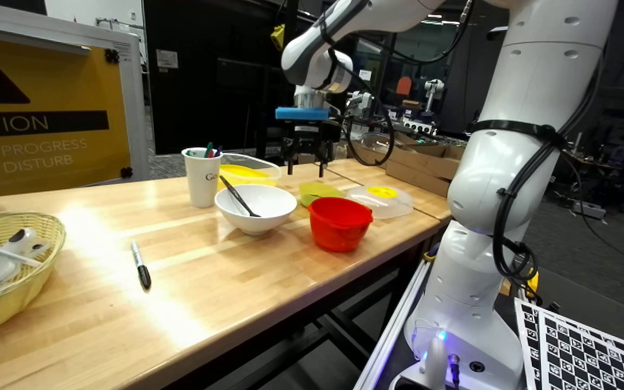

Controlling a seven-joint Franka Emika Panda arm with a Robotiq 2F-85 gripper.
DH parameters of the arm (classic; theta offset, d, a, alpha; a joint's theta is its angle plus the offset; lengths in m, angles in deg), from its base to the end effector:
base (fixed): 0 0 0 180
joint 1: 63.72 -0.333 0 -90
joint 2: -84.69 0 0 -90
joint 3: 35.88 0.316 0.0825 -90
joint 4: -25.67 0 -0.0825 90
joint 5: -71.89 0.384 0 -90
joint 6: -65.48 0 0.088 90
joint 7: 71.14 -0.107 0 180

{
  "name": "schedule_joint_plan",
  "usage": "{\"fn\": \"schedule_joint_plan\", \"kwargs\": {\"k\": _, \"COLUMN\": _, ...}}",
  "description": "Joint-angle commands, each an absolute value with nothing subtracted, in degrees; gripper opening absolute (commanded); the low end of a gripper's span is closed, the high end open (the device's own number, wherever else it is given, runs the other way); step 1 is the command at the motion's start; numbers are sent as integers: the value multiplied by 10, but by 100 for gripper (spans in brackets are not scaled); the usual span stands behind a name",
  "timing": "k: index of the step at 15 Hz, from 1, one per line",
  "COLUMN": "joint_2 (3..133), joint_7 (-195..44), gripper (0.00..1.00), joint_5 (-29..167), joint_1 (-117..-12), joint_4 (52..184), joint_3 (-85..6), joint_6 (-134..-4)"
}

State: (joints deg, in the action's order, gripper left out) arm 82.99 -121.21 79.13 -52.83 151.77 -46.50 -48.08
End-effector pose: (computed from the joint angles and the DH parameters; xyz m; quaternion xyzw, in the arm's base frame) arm 0.4729 -0.1777 0.3515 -0.7844 0.6056 0.1323 0.0196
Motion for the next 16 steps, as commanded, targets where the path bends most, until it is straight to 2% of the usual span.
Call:
{"fn": "schedule_joint_plan", "kwargs": {"k": 1, "joint_2": 822, "joint_7": -1210, "gripper": 100, "joint_5": 812, "joint_1": -524, "joint_4": 1506, "joint_3": -473, "joint_6": -470}}
{"fn": "schedule_joint_plan", "kwargs": {"k": 11, "joint_2": 798, "joint_7": -1189, "gripper": 100, "joint_5": 876, "joint_1": -522, "joint_4": 1514, "joint_3": -483, "joint_6": -471}}
{"fn": "schedule_joint_plan", "kwargs": {"k": 16, "joint_2": 826, "joint_7": -1206, "gripper": 100, "joint_5": 796, "joint_1": -525, "joint_4": 1525, "joint_3": -491, "joint_6": -483}}
